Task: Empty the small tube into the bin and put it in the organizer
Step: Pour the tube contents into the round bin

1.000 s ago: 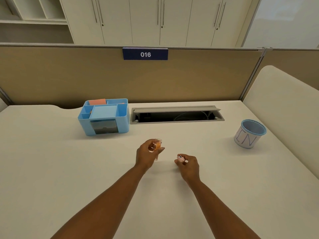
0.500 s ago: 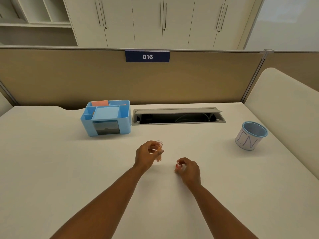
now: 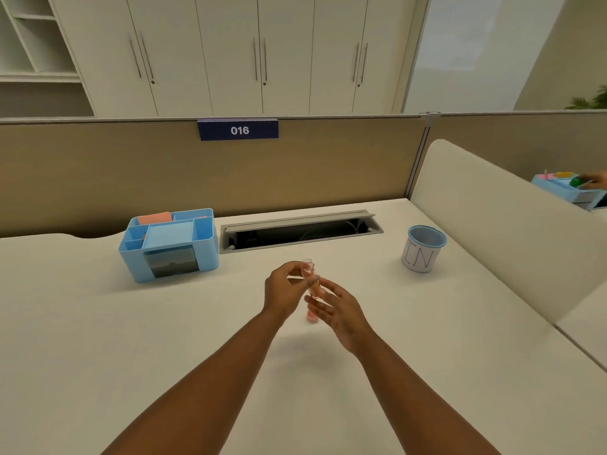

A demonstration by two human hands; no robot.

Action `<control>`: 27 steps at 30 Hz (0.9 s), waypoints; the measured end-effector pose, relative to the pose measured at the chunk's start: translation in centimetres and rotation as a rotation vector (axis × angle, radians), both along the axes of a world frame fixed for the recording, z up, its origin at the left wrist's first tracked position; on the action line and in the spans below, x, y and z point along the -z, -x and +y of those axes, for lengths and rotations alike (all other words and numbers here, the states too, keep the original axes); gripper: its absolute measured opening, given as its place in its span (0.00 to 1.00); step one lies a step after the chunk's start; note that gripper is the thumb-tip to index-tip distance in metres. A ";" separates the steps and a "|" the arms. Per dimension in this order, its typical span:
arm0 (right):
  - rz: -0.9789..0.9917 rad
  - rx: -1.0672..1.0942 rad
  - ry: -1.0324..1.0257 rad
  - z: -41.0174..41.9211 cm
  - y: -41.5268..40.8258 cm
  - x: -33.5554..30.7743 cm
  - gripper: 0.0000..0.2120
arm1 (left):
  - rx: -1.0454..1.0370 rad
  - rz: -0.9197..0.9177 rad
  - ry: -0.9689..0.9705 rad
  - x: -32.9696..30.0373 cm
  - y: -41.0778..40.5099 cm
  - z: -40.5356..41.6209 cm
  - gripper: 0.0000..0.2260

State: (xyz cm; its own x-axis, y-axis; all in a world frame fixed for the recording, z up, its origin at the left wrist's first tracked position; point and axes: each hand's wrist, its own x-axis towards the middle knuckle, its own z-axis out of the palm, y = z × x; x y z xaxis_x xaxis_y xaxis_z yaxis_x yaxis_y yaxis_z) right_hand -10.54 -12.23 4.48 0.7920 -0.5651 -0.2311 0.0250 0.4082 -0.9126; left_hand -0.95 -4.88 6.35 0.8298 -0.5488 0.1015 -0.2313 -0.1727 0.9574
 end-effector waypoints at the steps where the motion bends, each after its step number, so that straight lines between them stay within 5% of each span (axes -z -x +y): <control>1: -0.024 0.038 0.003 0.0 0.3 -0.2 0.10 | -0.002 0.006 0.017 -0.1 0.4 -0.4 0.14; 11: -0.164 0.310 -0.141 -4.6 4.2 -0.8 0.05 | 0.138 -0.069 -0.039 0.8 3.1 -4.9 0.20; 16: -0.197 0.450 -0.173 -10.0 6.0 -1.5 0.11 | 0.163 -0.363 -0.327 2.6 3.3 -7.9 0.28; 27: -0.006 0.823 0.134 -23.7 8.0 -1.2 0.16 | 0.245 -0.443 -0.611 7.9 2.4 -16.0 0.29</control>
